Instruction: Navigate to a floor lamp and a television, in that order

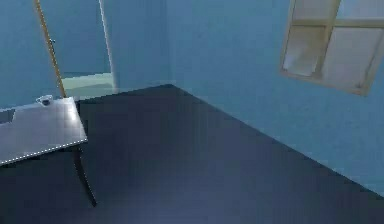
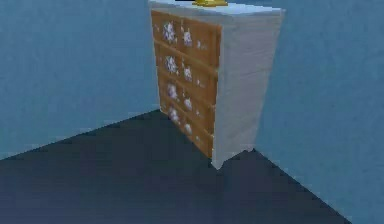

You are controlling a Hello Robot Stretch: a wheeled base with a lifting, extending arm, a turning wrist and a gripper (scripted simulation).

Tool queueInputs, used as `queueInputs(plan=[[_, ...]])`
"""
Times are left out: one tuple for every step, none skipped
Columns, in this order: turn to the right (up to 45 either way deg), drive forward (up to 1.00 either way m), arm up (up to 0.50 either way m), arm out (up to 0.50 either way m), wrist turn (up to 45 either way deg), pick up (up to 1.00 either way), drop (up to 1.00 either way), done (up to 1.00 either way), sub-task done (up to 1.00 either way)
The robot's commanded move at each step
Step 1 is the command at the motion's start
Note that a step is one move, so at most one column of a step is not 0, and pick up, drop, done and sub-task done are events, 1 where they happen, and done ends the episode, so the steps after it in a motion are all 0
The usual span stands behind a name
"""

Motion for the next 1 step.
queueInputs(plan=[[0.0, 1.0, 0.0, 0.0, 0.0, 0.0, 0.0, 0.0, 0.0]])
